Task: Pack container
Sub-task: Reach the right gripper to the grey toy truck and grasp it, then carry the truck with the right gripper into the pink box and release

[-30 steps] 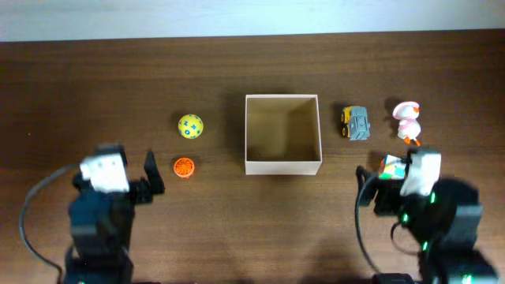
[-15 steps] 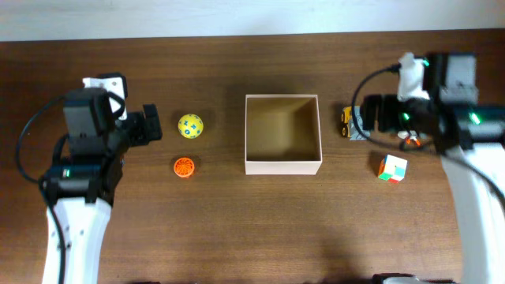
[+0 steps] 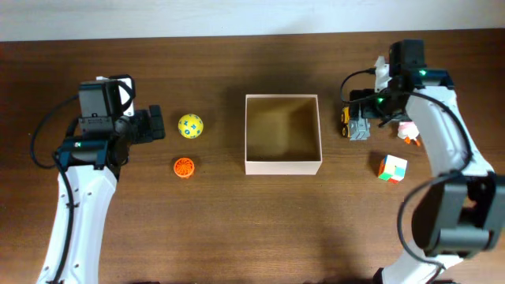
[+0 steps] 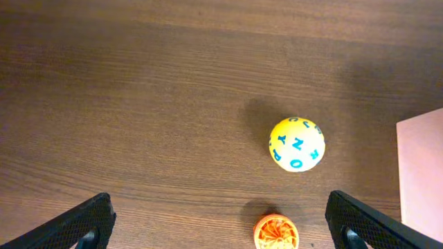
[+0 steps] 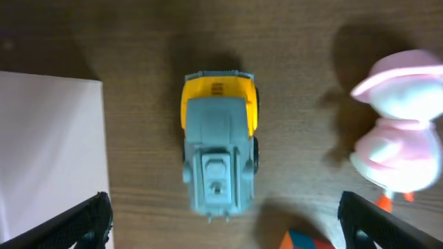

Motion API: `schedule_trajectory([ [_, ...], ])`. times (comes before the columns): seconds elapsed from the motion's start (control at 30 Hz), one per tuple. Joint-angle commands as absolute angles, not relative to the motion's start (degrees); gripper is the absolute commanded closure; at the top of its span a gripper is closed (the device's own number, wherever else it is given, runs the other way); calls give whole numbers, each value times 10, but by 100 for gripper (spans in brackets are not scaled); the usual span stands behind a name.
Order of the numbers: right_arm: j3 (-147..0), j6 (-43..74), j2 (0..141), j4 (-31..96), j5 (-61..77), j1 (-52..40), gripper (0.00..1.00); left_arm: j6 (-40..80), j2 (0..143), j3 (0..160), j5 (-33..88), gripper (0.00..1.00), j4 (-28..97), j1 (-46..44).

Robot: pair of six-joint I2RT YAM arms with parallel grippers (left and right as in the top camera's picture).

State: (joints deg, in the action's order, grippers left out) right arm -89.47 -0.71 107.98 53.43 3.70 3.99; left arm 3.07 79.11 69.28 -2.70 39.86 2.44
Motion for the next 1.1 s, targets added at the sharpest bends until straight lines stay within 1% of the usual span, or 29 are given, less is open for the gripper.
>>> schedule_trajectory([
  [0.0, -902, -13, 1116, 525, 53, 41, 1, 38, 798, 703, -17, 1, 398, 28],
  [0.07, -902, -13, 1133, 520, 65, 41, 1, 38, 798, 703, -17, 1, 398, 28],
  [0.2, -902, -13, 1159, 515, 71, 41, 9, 38, 798, 703, -17, 1, 398, 28],
  [0.37, -901, -11, 1181, 516, 71, 41, 23, 38, 798, 703, -17, 1, 398, 28],
  [0.47, -896, -11, 1184, 516, 70, 41, 27, 38, 798, 703, -17, 1, 398, 28],
  [0.57, -894, -10, 1184, 520, 70, 41, 35, 38, 798, 703, -17, 1, 398, 28],
  [0.63, -894, -11, 1184, 525, 70, 41, 37, 38, 798, 703, -17, 1, 398, 28],
  [0.73, -894, -10, 1183, 531, 70, 41, 44, 38, 798, 703, -17, 1, 398, 28],
  [0.83, -902, -8, 1181, 543, 69, 41, 53, 38, 798, 703, -17, 1, 398, 28],
  [1.07, -942, 25, 1126, 580, 68, 38, 60, 38, 798, 703, -17, 1, 398, 28],
])
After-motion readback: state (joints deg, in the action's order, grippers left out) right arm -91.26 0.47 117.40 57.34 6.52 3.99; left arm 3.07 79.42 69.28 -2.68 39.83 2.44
